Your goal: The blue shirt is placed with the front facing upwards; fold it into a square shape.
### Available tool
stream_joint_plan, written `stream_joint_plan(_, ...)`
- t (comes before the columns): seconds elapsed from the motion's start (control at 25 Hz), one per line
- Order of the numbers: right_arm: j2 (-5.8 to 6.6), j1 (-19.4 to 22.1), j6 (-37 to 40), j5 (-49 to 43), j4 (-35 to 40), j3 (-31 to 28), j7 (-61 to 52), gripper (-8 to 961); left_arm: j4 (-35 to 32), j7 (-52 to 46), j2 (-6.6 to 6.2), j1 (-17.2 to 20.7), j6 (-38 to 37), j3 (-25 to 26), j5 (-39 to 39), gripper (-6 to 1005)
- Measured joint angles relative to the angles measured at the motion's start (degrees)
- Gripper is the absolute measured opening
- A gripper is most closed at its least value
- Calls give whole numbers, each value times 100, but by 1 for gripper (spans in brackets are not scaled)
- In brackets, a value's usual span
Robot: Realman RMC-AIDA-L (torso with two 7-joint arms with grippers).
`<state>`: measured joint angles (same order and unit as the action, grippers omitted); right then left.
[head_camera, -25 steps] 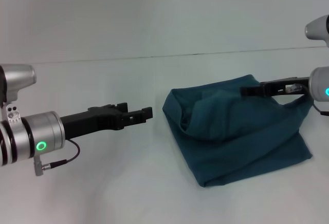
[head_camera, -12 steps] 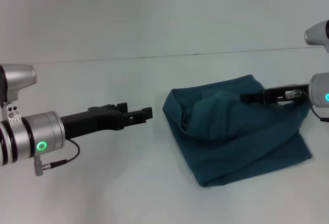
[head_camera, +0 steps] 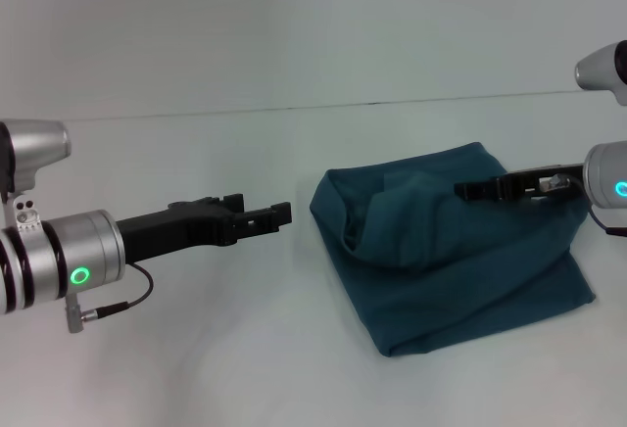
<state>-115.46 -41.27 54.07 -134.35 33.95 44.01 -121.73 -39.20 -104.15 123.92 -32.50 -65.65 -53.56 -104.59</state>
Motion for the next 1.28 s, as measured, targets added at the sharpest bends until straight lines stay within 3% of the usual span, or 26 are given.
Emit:
stream_joint_plan(0.08, -3, -4, 13, -1, -9, 6, 0, 693, 0, 0, -3, -1, 0, 3, 0, 950)
stream_joint_plan(0.52, 27, -66, 221, -3, -6, 20, -86, 429, 0, 0, -17, -2, 4, 12, 0, 950)
stream_joint_plan(0.72, 32, -69, 274, 17, 26, 20, -76, 186, 0, 0, -17, 2, 21, 13, 0, 949)
stream_joint_plan(0.92, 27, -88, 276, 24, 30, 14, -40, 7, -2, 0, -18, 4, 45, 13, 0, 949)
stream_joint_plan(1.28, -76, 6, 202, 419, 379, -38, 193, 9, -14, 0, -17, -10, 60, 14, 7, 949)
